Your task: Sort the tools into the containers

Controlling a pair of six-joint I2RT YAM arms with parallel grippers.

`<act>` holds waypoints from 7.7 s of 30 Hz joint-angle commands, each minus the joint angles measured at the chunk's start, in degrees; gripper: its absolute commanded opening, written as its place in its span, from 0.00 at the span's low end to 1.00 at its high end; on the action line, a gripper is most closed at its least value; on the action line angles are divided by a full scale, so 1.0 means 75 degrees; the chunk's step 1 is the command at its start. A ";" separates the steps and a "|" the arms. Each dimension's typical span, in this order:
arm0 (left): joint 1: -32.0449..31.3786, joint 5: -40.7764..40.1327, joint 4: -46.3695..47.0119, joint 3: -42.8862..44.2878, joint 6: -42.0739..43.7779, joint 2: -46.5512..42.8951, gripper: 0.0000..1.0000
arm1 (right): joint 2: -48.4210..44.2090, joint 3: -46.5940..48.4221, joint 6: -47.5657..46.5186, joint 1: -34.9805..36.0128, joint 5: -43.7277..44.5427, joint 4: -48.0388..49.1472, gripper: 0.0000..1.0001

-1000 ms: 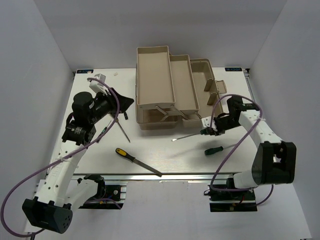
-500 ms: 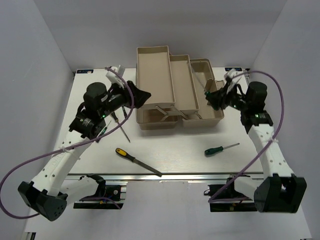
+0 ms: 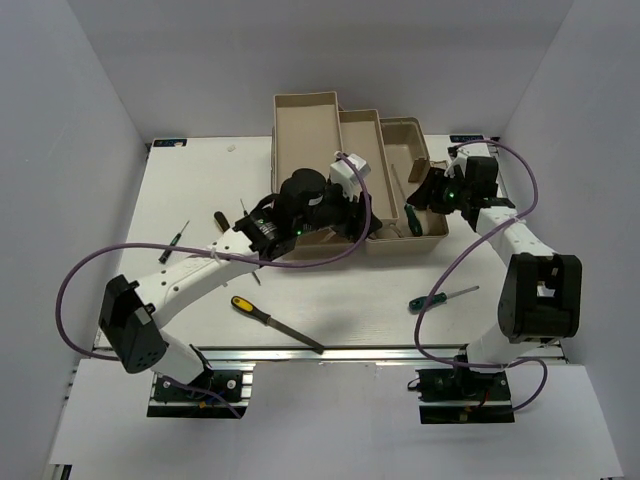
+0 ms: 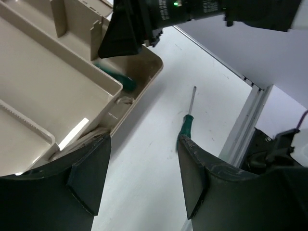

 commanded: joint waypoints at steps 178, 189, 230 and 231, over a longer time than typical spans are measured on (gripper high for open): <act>0.4326 0.0329 -0.4028 0.7591 -0.2978 0.4839 0.00 | -0.1728 0.0060 -0.2185 -0.1342 -0.2878 0.0622 0.88; 0.4326 0.1256 -0.3899 0.7638 -0.2744 0.5273 0.38 | -0.1704 -0.0011 -0.2266 -0.1330 -0.3229 0.0634 0.89; 0.6611 -0.4181 -0.6887 -0.0659 -0.3341 -0.6809 0.66 | 0.6639 0.8616 -0.1542 0.8009 0.4267 -0.0857 0.85; 0.6611 -0.4170 -0.6934 -0.0648 -0.3341 -0.6786 0.66 | 0.6732 0.8498 -0.1448 0.8009 0.4433 -0.0460 0.82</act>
